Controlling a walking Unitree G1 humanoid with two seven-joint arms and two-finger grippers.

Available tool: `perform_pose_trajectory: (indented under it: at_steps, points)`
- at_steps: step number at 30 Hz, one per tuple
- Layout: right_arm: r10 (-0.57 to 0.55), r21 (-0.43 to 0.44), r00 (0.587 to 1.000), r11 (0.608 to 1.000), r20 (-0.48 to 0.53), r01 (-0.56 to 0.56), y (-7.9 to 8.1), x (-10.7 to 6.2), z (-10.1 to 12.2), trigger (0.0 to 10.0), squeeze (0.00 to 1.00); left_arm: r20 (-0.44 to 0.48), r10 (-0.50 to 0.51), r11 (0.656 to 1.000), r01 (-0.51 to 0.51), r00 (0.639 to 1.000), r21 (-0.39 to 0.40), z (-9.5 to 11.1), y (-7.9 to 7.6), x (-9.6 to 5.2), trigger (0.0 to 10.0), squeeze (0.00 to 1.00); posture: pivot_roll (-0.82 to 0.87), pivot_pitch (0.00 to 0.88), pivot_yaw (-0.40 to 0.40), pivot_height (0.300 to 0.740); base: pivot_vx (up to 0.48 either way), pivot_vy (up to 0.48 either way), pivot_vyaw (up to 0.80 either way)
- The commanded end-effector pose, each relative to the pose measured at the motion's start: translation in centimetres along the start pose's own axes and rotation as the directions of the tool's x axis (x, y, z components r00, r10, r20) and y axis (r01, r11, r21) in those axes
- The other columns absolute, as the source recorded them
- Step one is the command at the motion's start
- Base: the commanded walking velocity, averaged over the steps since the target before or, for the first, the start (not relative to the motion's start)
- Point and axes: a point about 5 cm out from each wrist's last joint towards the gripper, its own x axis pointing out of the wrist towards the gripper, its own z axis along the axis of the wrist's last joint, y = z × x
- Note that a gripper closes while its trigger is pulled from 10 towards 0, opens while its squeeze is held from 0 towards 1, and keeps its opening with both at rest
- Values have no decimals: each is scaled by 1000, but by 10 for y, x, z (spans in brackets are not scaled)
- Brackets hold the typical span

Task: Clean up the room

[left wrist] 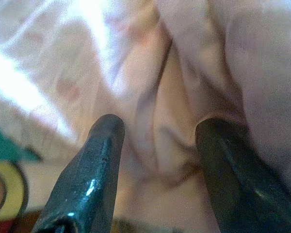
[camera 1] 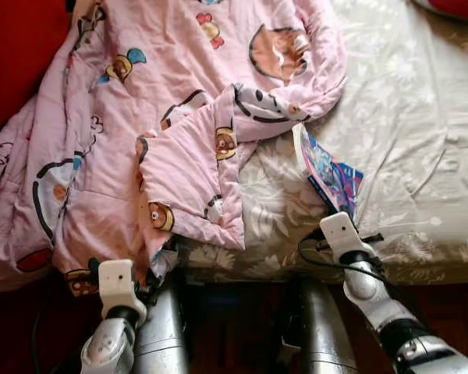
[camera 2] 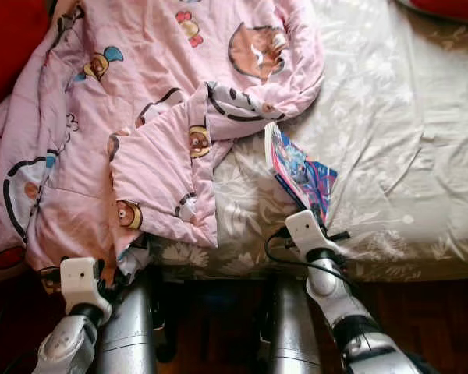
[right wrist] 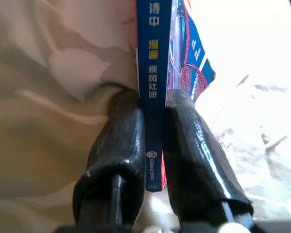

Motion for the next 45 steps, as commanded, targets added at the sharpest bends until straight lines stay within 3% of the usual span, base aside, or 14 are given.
perform_pose_trajectory:
  at_steps: [1,3,10,16,18,20,22,23,28,29,30,31,40,45]
  points:
    - [110,16,994,994,-12,-109,16,-15,-14,0,0,-42,24,1000,-24,999,0,-13,6,-6,10000,0,159,174,-70,582,0,0,0]
    - [175,36,984,984,-9,-175,23,-21,-17,0,0,-35,21,1000,-21,999,0,-14,6,0,10000,0,151,153,-66,582,0,0,0]
    - [231,53,971,972,-52,-229,26,-32,-30,0,0,-15,4,1000,-4,1000,4,-12,4,15,10000,0,133,103,-50,582,0,0,0]
    - [147,178,989,974,-30,-139,13,-31,-27,0,0,0,-12,1000,12,1000,9,-9,3,21,10000,0,125,74,-38,582,0,0,0]
    - [39,308,999,951,3,-38,0,-28,-19,0,0,7,-19,1000,19,1000,12,-10,1,23,10000,0,129,62,-36,582,0,0,0]
    - [-28,391,999,920,22,18,-7,-28,-14,0,0,11,-20,1000,20,1000,12,-10,1,23,10000,0,132,56,-34,582,0,0,0]
    - [-49,415,999,909,22,36,-9,-28,-13,0,0,12,-20,1000,20,1000,12,-9,2,23,10000,0,134,50,-33,582,0,0,0]
    - [-98,478,995,875,32,70,-14,-29,-9,0,0,19,-18,1000,18,1000,13,-9,3,24,10000,0,134,45,-28,582,0,0,0]
    - [-115,512,993,855,34,82,-17,-29,-6,0,0,27,-20,1000,20,999,15,-9,5,24,10000,0,128,33,-20,582,0,0,0]
    - [-109,533,994,842,17,83,-16,-30,-7,4706,0,27,-29,1000,28,999,14,-10,4,24,10000,0,126,30,-18,582,0,0,0]
    - [-103,556,995,827,-3,87,-14,-31,-9,7804,0,27,-39,999,38,999,14,-11,1,24,10000,0,130,32,-18,582,0,0,0]
    - [-101,562,995,823,-7,87,-14,-31,-9,10000,0,28,-41,999,41,999,14,-11,0,24,10000,0,130,32,-18,582,0,0,0]
    - [-122,601,991,789,-56,131,-15,-33,-13,10000,0,25,-65,998,65,998,10,-13,-4,24,10000,0,131,57,-14,582,0,0,0]
    - [-132,615,991,780,-16,114,-15,-34,-7,10000,0,28,-60,998,60,998,7,-13,-4,23,10000,0,133,69,-17,587,0,0,0]
